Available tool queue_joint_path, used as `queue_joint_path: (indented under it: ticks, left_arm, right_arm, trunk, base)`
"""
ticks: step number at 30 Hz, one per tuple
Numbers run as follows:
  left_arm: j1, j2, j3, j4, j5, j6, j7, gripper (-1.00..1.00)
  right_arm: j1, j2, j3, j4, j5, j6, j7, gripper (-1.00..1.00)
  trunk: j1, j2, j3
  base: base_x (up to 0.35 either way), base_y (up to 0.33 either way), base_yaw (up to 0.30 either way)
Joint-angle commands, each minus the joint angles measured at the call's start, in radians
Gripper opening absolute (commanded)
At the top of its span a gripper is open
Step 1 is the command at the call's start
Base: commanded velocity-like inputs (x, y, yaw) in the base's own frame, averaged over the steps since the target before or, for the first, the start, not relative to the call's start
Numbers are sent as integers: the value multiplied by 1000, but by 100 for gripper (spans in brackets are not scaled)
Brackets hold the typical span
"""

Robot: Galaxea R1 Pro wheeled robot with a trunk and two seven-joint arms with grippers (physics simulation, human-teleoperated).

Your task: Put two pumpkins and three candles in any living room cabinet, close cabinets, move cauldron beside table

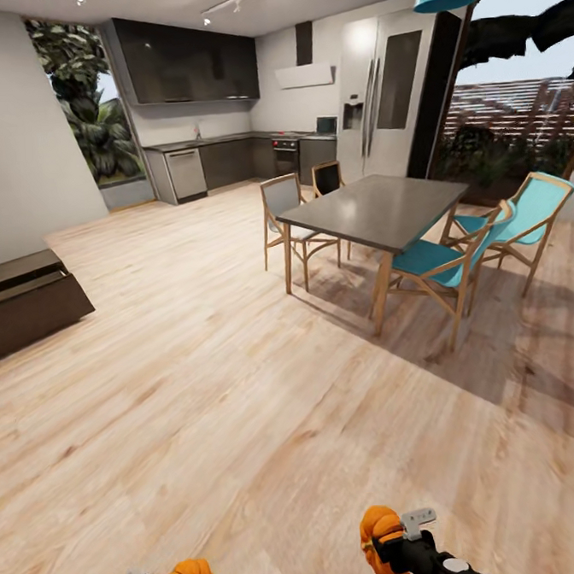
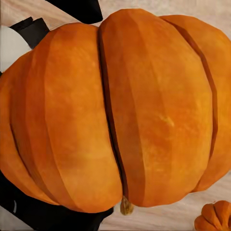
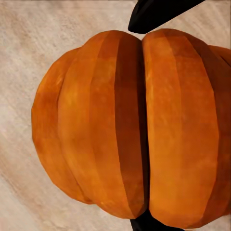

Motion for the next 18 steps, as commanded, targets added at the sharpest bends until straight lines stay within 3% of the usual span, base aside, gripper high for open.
queue_joint_path:
  ticks: [1, 2, 4, 5, 7, 9, 13, 18]
  left_arm:
    - [0, 1, 15, 2, 31, 0, 0, -100]
    - [-3, 1, 34, 26, 110, 10, -4, -100]
    - [-13, -7, 44, 66, 167, 30, -7, -100]
    - [-28, -32, 47, 101, 192, 75, -5, -100]
    - [-95, -77, 49, 143, 206, 185, -2, -100]
    - [-156, -88, 50, 153, 209, 225, -3, -100]
    - [-201, -92, 50, 155, 211, 236, -3, -100]
    - [-208, -92, 49, 156, 210, 236, -1, -100]
  right_arm:
    - [-1, -1, 8, -18, 7, 2, -8, -100]
    - [-5, 0, 10, -63, 10, 6, -16, -100]
    - [-10, 6, 11, -91, 11, 9, -23, -100]
    - [-17, 34, 11, -107, 13, 10, -38, -100]
    - [-25, 81, 12, -128, 14, 7, -114, -100]
    - [-31, 110, 13, -192, 26, 9, -184, -100]
    - [-55, 117, 13, -261, 51, 33, -217, -100]
    - [-62, 115, 15, -270, 52, 143, -185, -100]
  trunk:
    - [-4, 7, 2]
    - [-8, 14, 5]
    - [-15, 28, 9]
    - [-19, 35, 12]
    - [-27, 49, 16]
    - [-35, 63, 21]
    - [-50, 91, 30]
    - [-69, 126, 41]
  base:
    - [0, 0, 277]
    - [0, 0, 276]
    - [0, 0, 276]
    - [0, 0, 276]
    - [0, 0, 276]
    - [0, 0, 272]
    - [0, 0, 263]
    - [0, 0, 245]
